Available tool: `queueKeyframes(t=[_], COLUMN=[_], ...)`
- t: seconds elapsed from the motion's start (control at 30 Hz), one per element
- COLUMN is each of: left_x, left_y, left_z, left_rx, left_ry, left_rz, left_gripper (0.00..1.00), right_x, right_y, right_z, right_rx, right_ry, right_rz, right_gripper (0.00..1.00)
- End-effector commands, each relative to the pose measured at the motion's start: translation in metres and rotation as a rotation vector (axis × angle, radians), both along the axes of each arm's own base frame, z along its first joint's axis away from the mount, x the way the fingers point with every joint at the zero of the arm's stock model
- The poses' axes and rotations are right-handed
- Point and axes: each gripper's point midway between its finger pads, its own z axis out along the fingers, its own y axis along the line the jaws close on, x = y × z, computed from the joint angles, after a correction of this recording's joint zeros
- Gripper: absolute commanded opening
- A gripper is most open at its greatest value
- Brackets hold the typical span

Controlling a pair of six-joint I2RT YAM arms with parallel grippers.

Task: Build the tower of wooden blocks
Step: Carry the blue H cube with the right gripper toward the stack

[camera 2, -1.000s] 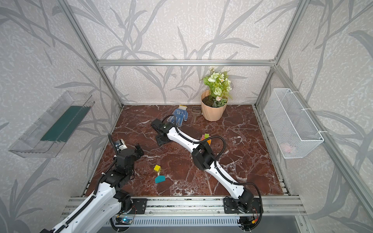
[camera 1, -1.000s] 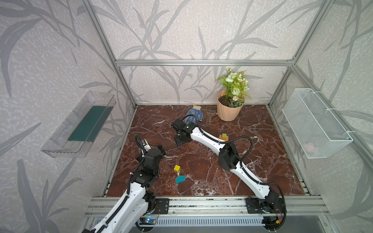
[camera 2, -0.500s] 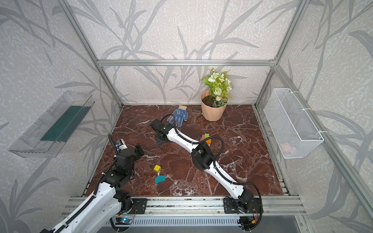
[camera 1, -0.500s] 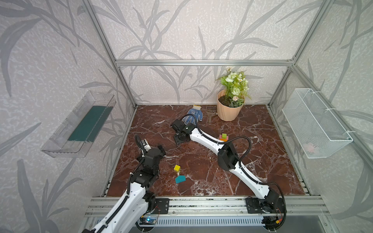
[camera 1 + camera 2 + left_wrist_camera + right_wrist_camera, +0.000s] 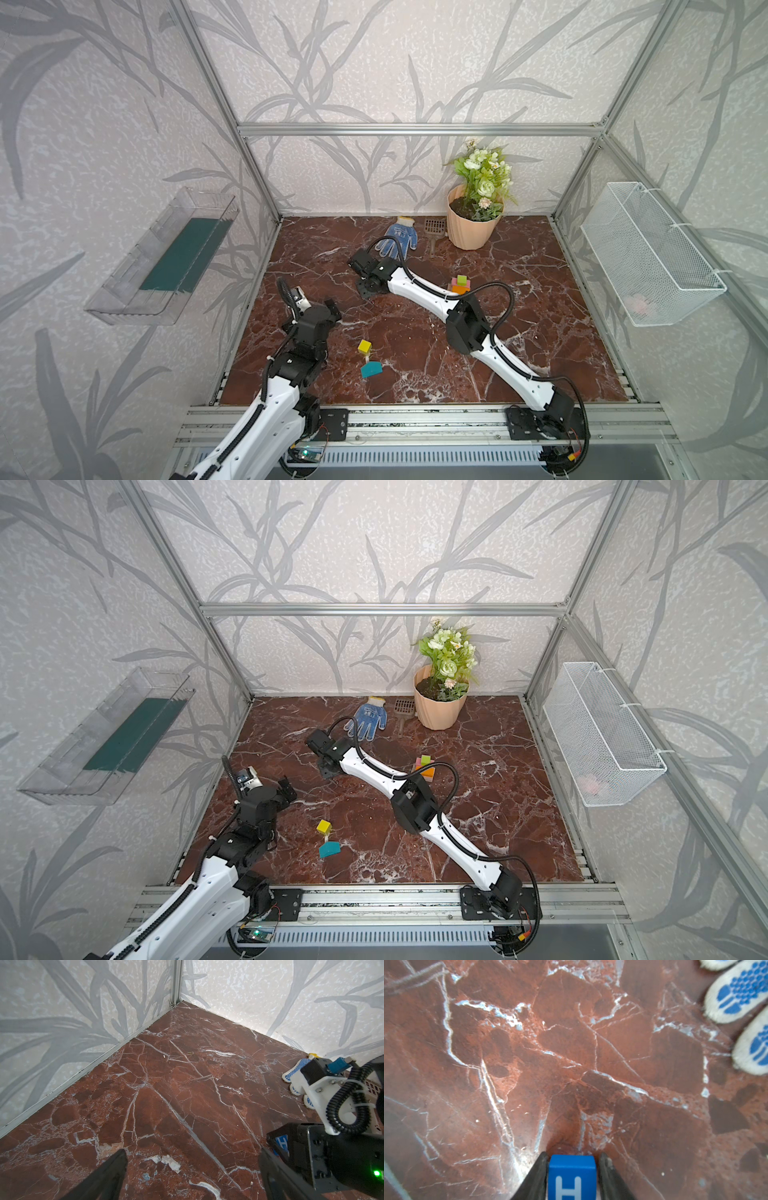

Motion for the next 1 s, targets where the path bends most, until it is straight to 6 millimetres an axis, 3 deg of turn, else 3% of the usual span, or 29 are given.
queueKeyframes(t=[0.0, 0.47, 0.77, 0.97], left_x=[-0.003, -0.003, -0.003, -0.001], left_y=[0.003, 0.003, 0.002, -0.004], left_z=[-0.003, -0.002, -0.003, -0.003], left_rx=[-0.009, -0.012, -0.014, -0.02], left_ry=[-0.006, -0.013, -0.011, -0.012], left_rz=[0.015, 0.014, 0.009, -0.029], left_gripper=[0.98, 0.98, 0.98, 0.96], right_x=[-0.017, -0.026, -0.038, -0.052], right_y=[-0.018, -0.025, -0.061, -0.1], right_z=[-0.027, 0.007, 0.081, 0.126], right_rx=[-0.093, -0.071, -0.083, -0.007], right_ry=[0.074, 0.098, 0.053, -0.037], right_rz=[-0.03, -0.065, -0.135, -0.206], right_gripper=[0.36, 0.21, 0.06, 0.05])
